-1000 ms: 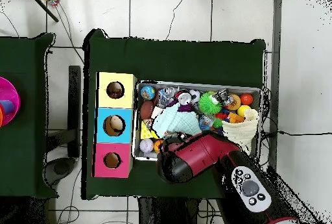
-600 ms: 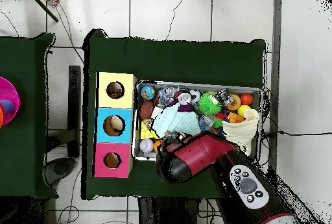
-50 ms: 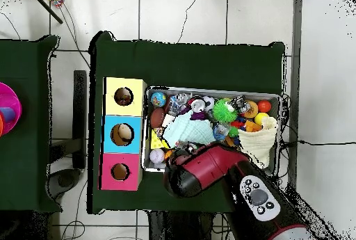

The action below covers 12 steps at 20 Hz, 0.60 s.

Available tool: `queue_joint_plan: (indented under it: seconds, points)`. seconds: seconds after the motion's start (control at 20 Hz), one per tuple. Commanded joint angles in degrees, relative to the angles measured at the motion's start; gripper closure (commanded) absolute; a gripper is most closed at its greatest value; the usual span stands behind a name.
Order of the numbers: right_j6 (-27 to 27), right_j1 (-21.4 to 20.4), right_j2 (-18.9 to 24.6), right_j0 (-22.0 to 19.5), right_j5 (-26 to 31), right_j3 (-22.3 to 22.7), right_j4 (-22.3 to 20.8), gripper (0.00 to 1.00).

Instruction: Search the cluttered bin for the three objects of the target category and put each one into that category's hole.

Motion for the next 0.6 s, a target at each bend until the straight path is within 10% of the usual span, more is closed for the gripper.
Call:
queue_joint_plan:
  seconds: [0.05, 0.6]
  points:
    - [8.9, 0.4, -2.0, -0.2, -4.0, -1.2, 2.7, 1.0]
    - [9.2, -8.4, 0.9, -1.7, 1.6, 0.3, 16.1, 1.0]
